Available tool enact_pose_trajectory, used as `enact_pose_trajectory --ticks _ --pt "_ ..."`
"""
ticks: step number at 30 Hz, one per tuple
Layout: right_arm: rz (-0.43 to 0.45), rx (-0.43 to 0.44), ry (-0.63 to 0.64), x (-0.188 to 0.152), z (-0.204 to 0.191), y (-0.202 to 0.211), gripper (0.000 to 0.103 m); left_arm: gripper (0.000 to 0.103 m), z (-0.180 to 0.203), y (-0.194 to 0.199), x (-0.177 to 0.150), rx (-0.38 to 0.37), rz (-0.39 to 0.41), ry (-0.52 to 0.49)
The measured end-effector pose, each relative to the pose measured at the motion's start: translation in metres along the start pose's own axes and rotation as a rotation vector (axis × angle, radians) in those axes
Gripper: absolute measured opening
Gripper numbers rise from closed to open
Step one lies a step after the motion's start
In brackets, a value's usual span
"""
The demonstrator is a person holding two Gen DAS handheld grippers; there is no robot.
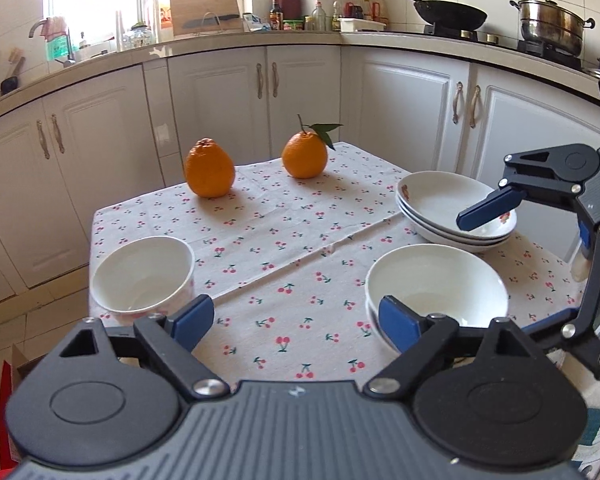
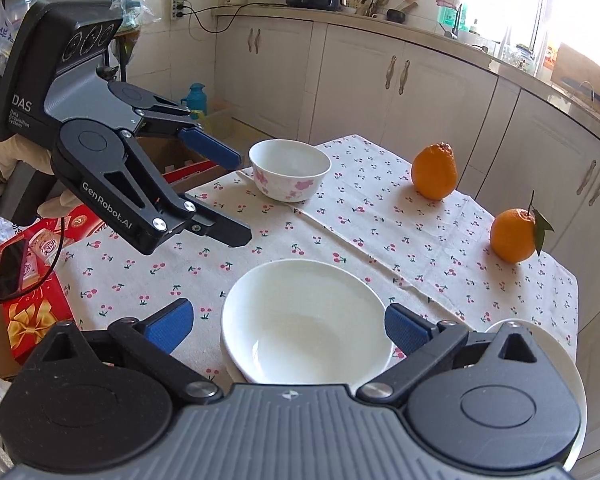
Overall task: Organize plates and bowls
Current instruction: 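Move the right gripper to the rim of the other pink-flowered bowl, then close the right gripper on the bowl rim and lift it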
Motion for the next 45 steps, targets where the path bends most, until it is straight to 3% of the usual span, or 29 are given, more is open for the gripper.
enact_pose_trajectory --ticks 5,12,20,25,33,45 --pt "-0.005 0.017 0.022 0.022 0.000 -0.004 0.103 0.090 -0.027 0.001 -0.017 0.006 0.000 0.073" --pt "-0.020 0.047 0.068 0.057 -0.005 -0.015 0.103 0.090 -0.063 -0.003 -0.031 0.071 0.028 0.165" --pt "-0.079 0.100 0.084 0.095 0.000 -0.043 0.103 0.090 -0.091 -0.023 -0.032 0.126 0.033 0.155" --pt "-0.124 0.116 0.104 0.119 0.007 -0.069 0.103 0.090 -0.105 -0.038 -0.031 0.136 0.036 0.211" --pt "-0.180 0.149 0.142 0.155 0.019 -0.116 0.103 0.089 -0.116 -0.056 -0.026 0.182 0.036 0.168" --pt "-0.217 0.229 0.111 0.193 0.038 -0.177 0.099 0.089 -0.118 -0.076 -0.011 0.172 0.061 0.103"
Point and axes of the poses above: each gripper's, at about its wrist camera, not at the fingertips, and y roughly against the way its jaws point, z to its right, x to its top, the point moved 6 cm from there along -y, roughly the way its jaws point, and after that the axes turned 13 degrees about -z, right-handed, at the moved point
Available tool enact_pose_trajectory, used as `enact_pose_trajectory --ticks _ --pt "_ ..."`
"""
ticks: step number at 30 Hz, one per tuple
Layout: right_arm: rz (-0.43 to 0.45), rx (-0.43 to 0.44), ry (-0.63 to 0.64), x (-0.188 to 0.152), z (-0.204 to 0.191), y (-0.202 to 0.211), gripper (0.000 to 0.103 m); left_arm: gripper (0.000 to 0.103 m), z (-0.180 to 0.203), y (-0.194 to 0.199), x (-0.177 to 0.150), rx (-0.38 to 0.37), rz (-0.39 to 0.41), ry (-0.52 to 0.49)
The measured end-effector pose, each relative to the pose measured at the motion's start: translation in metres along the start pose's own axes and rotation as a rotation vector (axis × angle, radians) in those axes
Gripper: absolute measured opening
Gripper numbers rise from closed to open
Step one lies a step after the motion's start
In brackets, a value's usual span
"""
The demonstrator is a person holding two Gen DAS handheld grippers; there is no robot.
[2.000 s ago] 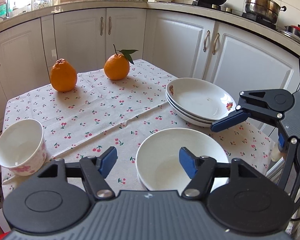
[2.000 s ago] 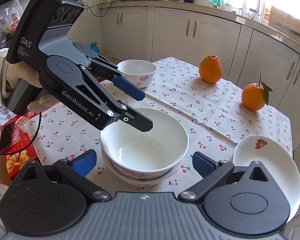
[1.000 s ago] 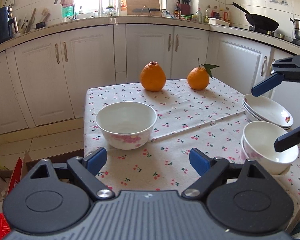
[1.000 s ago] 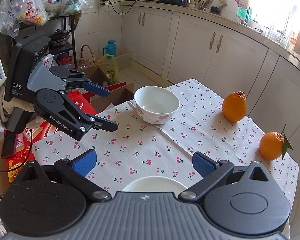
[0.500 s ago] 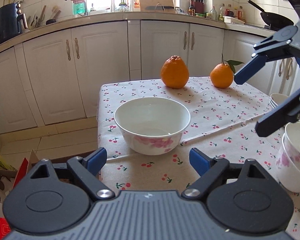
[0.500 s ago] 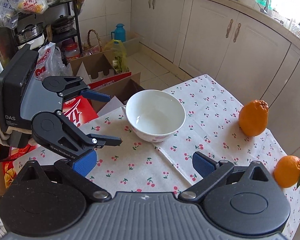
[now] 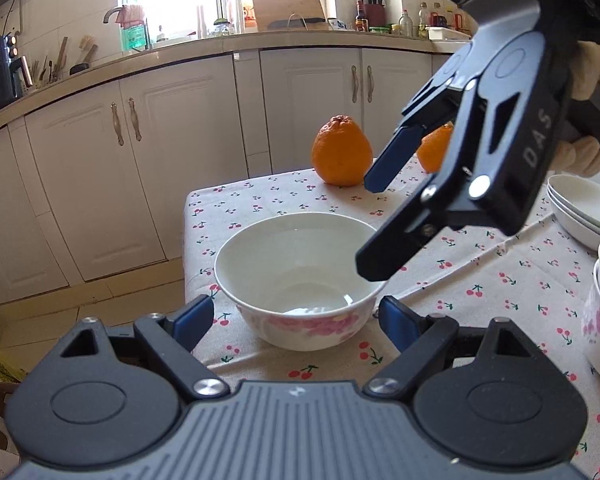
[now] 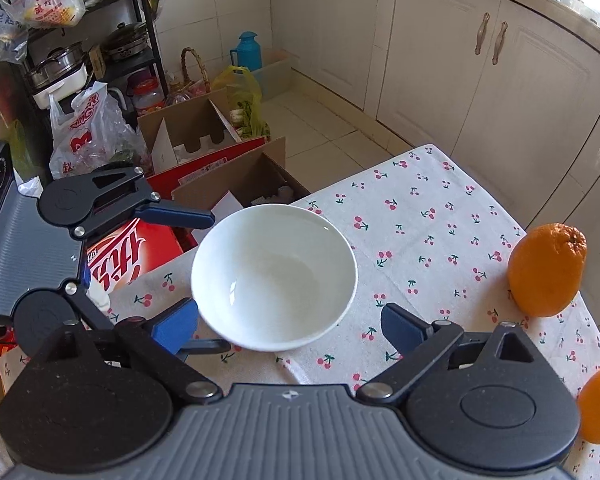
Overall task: Organize plates and bowls
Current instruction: 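Close the right gripper on the bowl rim and lift it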
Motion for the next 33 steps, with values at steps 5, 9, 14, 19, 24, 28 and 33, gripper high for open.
enact_pose_trajectory --ticks 5,9,14,19,24,28,33 --pt "-0.006 0.028 -0.030 0.009 0.013 -0.015 0.094 0.087 0.000 -0.006 0.002 -0.018 -0.003 0.011" --pt "-0.015 0.053 -0.049 0.014 0.019 -0.024 0.086 0.086 0.001 -0.007 0.004 -0.022 -0.001 0.005" --pt "-0.011 0.077 -0.061 0.019 0.023 -0.029 0.081 0.085 0.001 -0.008 0.004 -0.029 -0.006 0.009" --pt "-0.017 0.105 -0.067 0.020 0.022 -0.032 0.072 0.085 -0.001 -0.008 0.004 -0.039 -0.010 0.022" --pt "-0.018 0.116 -0.059 0.021 0.019 -0.032 0.070 0.085 -0.003 -0.009 0.004 -0.053 -0.014 0.034" --pt "-0.017 0.125 -0.068 0.020 0.020 -0.030 0.069 0.085 -0.002 -0.009 0.004 -0.054 -0.012 0.034" --pt "-0.015 0.123 -0.070 0.020 0.021 -0.029 0.069 0.085 -0.001 -0.007 0.005 -0.063 -0.018 0.035"
Point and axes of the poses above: each gripper's, at about its wrist camera, not at the fingertips, and y roughly against the way its jaws point, z to its right, x to its top, the point moved 6 cm from there along -y, roughly the way its jaws point, and after that the axes turned 13 degrees about -z, right-handed, at the moved point
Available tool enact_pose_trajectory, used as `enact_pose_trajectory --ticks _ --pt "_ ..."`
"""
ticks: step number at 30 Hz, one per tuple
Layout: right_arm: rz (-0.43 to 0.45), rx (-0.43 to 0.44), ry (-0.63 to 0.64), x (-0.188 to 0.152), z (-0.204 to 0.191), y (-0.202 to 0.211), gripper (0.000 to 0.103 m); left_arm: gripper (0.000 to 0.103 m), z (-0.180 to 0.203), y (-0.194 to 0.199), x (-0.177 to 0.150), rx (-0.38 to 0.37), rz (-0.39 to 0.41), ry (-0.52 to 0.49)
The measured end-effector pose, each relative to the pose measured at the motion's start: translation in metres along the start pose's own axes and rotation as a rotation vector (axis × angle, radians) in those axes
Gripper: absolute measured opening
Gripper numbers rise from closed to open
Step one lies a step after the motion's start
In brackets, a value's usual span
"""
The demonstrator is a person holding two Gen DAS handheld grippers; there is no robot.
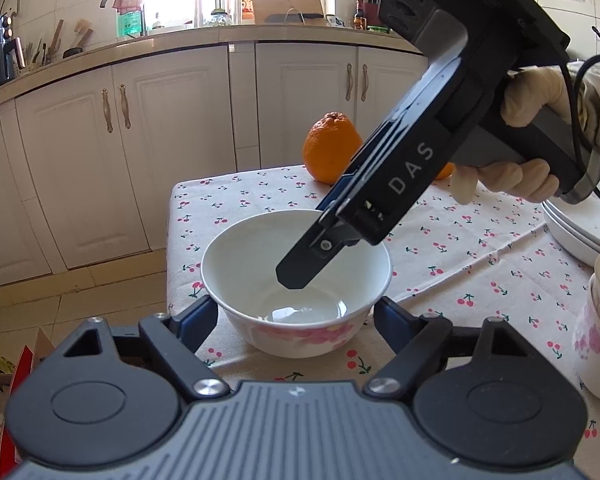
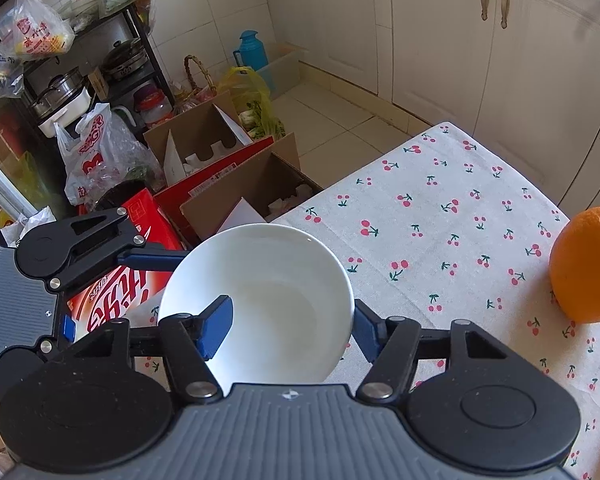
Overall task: Organize plates and bowls
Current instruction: 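Close the right gripper on the bowl rim and lift it, then carry the bowl with the right gripper over the two stacked bowls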
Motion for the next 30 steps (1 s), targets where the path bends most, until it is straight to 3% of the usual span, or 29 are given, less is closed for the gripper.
enact_pose_trajectory --ticks 9,30 --pt "0.016 0.022 -0.016 -0.011 -0.006 0.019 0.069 0.085 0.013 0.018 0.002 -0.003 0.004 -0.028" --pt "0.087 0.014 0.016 -0.075 -0.067 0.084 0.070 0.085 0.071 0.090 -0.012 -0.002 0.015 -0.052"
Point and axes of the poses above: each gripper's, at about its wrist camera, not at the fingertips, and y roughly against the way its jaws point, z to its right, x to its top, the point moved 6 cm from there along -y, roughly the way its jaws point, and after that the axes turned 13 degrees about -z, right-handed, at the moved point
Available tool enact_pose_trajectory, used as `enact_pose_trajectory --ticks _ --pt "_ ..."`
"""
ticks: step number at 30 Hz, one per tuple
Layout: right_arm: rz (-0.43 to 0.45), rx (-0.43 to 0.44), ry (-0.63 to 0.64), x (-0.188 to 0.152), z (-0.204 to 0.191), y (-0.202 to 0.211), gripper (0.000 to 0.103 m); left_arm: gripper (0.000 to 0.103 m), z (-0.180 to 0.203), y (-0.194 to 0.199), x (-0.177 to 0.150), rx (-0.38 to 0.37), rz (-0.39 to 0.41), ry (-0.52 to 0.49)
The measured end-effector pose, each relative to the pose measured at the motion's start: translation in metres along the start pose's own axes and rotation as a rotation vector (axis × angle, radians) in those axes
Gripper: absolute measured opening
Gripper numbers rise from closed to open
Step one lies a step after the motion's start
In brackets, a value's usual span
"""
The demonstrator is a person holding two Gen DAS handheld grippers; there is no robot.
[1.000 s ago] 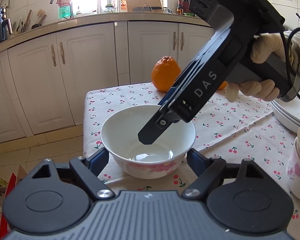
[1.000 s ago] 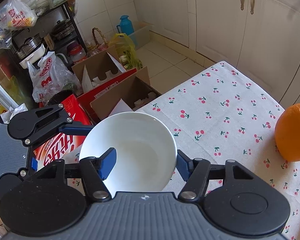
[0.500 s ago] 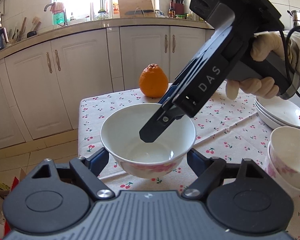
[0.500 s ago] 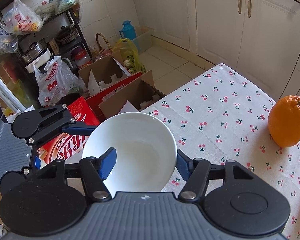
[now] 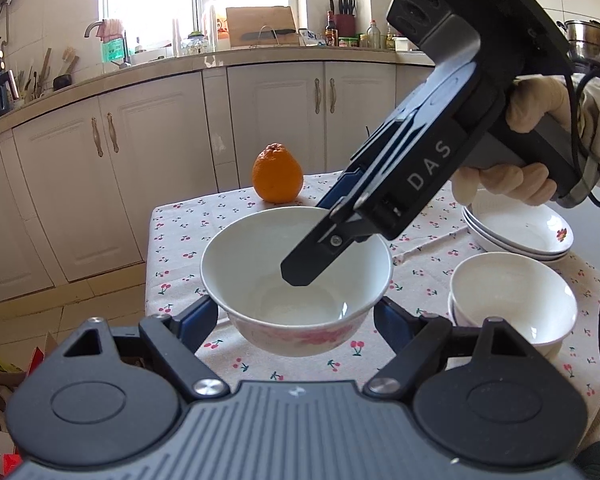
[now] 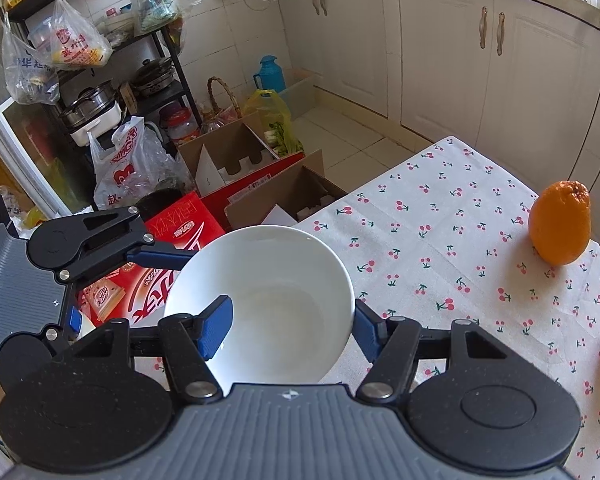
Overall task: Organize plates and bowls
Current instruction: 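Carry the bowl with the right gripper over the two stacked bowls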
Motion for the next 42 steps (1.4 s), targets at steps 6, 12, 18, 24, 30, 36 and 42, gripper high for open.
enact_pose_trajectory --ticks 6,12,18,24,30,36,42 --pt "0.008 -0.009 0.010 -0.024 -0.018 0.016 0.070 0.085 0.021 0.020 -0.005 -0.005 0.007 -0.015" --pt "0.024 0.000 0.013 -0.049 -0.032 0.028 0.070 0.085 0.041 0.035 -0.012 0.001 -0.002 -0.042" --pt "0.052 0.002 0.006 -0.069 -0.042 0.042 0.070 0.085 0.057 0.045 -0.016 -0.010 -0.010 -0.054" --pt "0.072 -0.012 -0.008 -0.089 -0.042 0.055 0.070 0.085 0.075 0.051 -0.014 -0.025 0.000 -0.086" --pt "0.091 -0.036 -0.035 -0.107 -0.035 0.070 0.070 0.085 0.094 0.050 -0.009 -0.052 0.015 -0.109" --pt "0.099 -0.073 -0.072 -0.125 -0.022 0.083 0.070 0.085 0.112 0.040 -0.002 -0.097 0.026 -0.119" --pt "0.096 -0.094 -0.112 -0.141 -0.008 0.088 0.070 0.085 0.126 0.027 0.003 -0.133 0.016 -0.141"
Point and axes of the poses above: each gripper's, at about its wrist camera, not at the fingertips, and y roughly against the way its jaws point, z to its right, x to its top, the point moved 6 cm from there along -y, roughly the way its jaws point, and after that the axes turned 13 degrees about -z, right-handed, at the moved point
